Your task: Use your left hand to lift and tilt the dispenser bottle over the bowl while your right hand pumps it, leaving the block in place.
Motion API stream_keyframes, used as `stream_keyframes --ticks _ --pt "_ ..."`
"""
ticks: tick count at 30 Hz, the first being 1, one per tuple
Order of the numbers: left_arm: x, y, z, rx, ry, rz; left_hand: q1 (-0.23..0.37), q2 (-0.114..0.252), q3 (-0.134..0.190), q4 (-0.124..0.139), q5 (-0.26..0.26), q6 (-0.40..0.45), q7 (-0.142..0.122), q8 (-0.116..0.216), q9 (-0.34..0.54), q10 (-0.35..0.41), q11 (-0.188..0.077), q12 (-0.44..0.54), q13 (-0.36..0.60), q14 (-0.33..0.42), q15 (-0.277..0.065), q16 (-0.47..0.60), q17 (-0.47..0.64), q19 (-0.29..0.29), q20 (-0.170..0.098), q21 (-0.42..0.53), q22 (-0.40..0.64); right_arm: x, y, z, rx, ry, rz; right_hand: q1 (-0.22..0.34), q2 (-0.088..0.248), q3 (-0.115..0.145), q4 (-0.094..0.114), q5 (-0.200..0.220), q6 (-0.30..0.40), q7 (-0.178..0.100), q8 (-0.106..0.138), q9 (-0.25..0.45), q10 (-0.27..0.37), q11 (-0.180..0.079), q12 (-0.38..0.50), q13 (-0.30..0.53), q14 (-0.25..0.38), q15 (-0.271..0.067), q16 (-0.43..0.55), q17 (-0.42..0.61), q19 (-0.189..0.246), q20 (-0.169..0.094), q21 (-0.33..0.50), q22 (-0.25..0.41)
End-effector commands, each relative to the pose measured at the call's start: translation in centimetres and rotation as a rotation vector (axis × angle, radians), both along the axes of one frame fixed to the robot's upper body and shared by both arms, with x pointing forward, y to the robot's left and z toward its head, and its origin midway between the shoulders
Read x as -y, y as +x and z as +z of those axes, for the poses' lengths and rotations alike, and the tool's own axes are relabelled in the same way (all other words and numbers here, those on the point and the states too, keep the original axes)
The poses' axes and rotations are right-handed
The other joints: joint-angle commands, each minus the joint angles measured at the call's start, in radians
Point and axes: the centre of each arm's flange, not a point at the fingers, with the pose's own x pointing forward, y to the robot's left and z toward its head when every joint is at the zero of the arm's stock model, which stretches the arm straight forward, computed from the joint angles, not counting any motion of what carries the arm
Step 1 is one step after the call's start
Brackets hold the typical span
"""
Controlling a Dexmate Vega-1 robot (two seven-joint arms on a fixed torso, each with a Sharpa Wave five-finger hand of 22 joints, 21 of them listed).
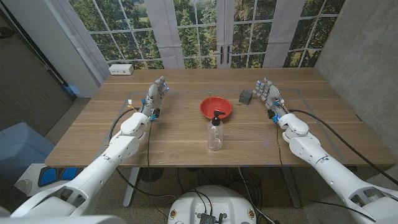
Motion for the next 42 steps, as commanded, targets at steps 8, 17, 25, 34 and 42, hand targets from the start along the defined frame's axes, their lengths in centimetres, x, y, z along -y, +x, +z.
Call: stream_keyframes --ticks 8,17,25,34,42 --pt "-0.1 -1.9 -0.1 0.039 -0.006 0.054 0.001 0.114 0.009 -0.002 0.006 -0.005 -0.005 0.007 0.004 -0.025 -0.004 0.008 0.005 -0.001 -0.063 0.007 0.002 0.001 -0.119 0.006 0.002 1.7 -0.9 -1.5 0.003 0.049 -0.036 0.013 0.024 0.012 -0.005 0.01 0.012 0.004 0.007 0.004 0.013 0.003 0.006 0.004 0.019 -0.043 0.0 -0.008 0.01 -0.025 0.004 0.002" --pt "-0.1 -2.1 0.0 0.063 0.015 0.071 0.005 0.108 0.012 -0.016 0.008 0.009 -0.015 0.012 0.005 -0.003 -0.01 0.014 0.005 0.022 -0.058 0.009 -0.004 0.022 -0.088 0.01 0.002 1.5 -1.5 -1.6 0.007 0.054 -0.056 0.014 0.011 0.008 -0.023 0.006 0.024 0.015 0.011 0.003 0.027 0.007 0.01 0.003 0.04 -0.018 0.001 -0.018 0.022 -0.005 0.006 0.002" --pt "0.6 -3.7 1.1 0.162 0.129 0.175 0.034 0.004 -0.043 -0.146 -0.015 0.073 -0.049 0.022 0.007 0.084 -0.008 0.025 0.006 0.119 -0.008 0.006 -0.012 0.129 0.041 0.025 0.005 1.3 -2.2 -1.7 -0.005 0.05 -0.079 0.018 0.004 0.0 -0.05 -0.001 0.039 0.028 0.014 0.004 0.046 0.019 0.013 0.003 0.088 0.021 0.018 -0.021 0.059 0.044 0.016 0.004" --pt "1.5 -4.8 1.7 0.229 0.215 0.22 0.047 -0.017 -0.058 -0.202 -0.021 0.116 -0.045 0.026 0.009 0.146 0.011 0.035 0.008 0.177 0.012 0.013 -0.01 0.166 0.082 0.029 0.009 1.2 -2.5 -1.9 0.007 0.062 -0.083 0.027 0.0 -0.004 -0.082 -0.008 0.062 0.031 0.02 0.004 0.081 0.036 0.022 0.004 0.141 0.044 0.042 -0.016 0.062 0.087 0.014 0.008" --pt "2.3 -5.9 2.2 0.284 0.298 0.259 0.051 -0.026 -0.062 -0.219 -0.024 0.126 -0.044 0.026 0.009 0.156 0.009 0.035 0.009 0.18 0.012 0.009 -0.009 0.167 0.082 0.026 0.009 1.0 -2.6 -1.9 0.015 0.056 -0.086 0.032 -0.001 -0.004 -0.093 -0.008 0.072 0.033 0.023 0.004 0.092 0.041 0.025 0.005 0.145 0.042 0.045 -0.014 0.066 0.09 0.015 0.009"
